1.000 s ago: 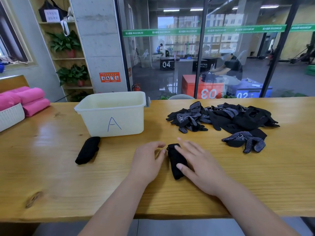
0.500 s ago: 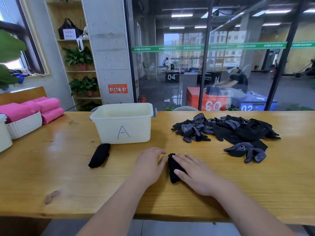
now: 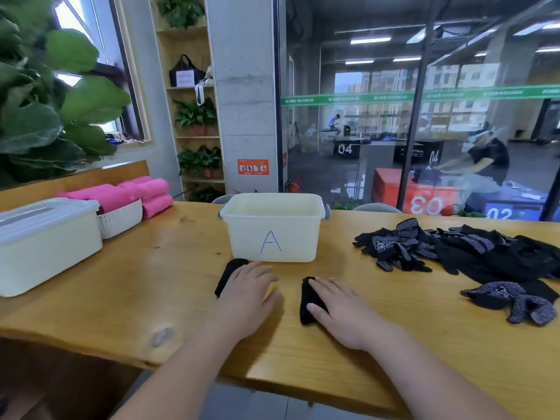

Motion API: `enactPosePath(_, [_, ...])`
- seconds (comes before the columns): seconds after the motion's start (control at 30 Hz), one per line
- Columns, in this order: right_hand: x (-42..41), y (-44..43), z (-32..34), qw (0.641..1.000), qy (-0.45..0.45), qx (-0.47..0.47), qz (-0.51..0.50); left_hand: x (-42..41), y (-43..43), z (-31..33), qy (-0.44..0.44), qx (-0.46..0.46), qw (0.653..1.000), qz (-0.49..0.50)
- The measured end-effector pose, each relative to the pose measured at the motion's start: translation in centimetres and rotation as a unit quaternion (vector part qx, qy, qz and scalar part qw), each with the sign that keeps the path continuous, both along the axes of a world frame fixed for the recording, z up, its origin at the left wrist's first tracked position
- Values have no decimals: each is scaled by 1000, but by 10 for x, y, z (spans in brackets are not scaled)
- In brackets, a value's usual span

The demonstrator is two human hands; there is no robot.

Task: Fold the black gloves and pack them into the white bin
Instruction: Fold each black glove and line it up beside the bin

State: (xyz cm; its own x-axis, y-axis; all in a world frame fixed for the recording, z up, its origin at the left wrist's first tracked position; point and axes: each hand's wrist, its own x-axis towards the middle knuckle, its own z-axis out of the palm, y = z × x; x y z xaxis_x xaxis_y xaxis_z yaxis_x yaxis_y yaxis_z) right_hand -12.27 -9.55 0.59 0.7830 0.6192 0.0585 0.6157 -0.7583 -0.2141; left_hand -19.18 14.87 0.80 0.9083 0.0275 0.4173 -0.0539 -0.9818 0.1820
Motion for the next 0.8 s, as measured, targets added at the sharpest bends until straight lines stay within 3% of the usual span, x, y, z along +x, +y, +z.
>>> enactPosePath(0.27, [2, 55, -1, 1000, -6, 9, 20, -15, 45, -12, 14, -45, 992, 118])
enactPosePath(0.8, [26, 153, -13, 998, -39, 23, 31, -9, 50, -15, 7, -109, 977, 183])
